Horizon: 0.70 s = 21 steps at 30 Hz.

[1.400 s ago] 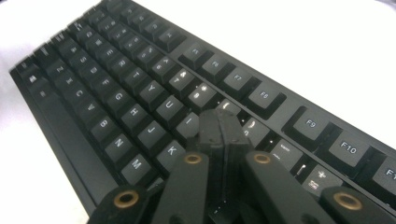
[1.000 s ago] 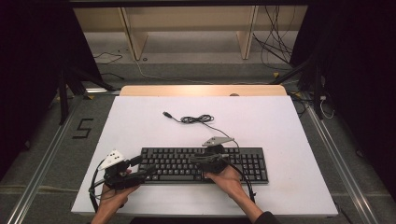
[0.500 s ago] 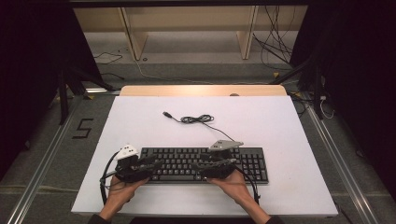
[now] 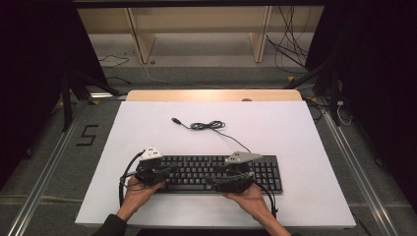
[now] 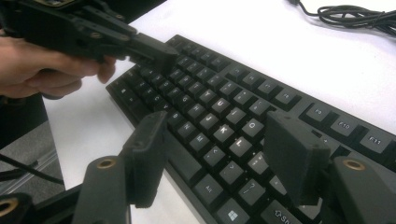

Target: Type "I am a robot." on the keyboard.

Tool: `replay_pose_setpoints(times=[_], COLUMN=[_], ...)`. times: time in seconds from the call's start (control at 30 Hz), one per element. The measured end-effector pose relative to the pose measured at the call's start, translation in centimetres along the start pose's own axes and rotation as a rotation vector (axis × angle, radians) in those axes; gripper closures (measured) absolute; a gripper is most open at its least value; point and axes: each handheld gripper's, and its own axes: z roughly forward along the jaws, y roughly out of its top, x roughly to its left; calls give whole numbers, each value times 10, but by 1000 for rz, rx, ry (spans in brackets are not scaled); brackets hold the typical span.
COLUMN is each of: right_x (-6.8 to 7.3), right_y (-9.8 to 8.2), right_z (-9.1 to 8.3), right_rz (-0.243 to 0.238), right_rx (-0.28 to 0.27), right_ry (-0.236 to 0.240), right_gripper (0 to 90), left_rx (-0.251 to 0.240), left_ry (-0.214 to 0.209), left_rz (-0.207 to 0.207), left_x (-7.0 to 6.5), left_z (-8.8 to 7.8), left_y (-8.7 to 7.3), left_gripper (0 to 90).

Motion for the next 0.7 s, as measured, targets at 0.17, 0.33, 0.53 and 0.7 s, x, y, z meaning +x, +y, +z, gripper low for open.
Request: replay_pose_setpoints(times=[0.17,0.33,0.53,0.7], right_x=[1,2,2,3], right_y=[-2,-3,-5,-6], right_z=[-1,-3,-7,-8], right_rz=[0,0,-1,2], right_rx=[-1,-10,-13,-12], right_ry=[0,4,7,7], right_gripper=[404,389,383,383], left_rx=[20,52,71,85], left_ry=[-7,0,2,7], left_rz=[-2,3,6,7], left_x=[-1,0,1,1], left_z=[7,15,20,24], left_y=[4,6,7,7], left_gripper=[889,890,890,890])
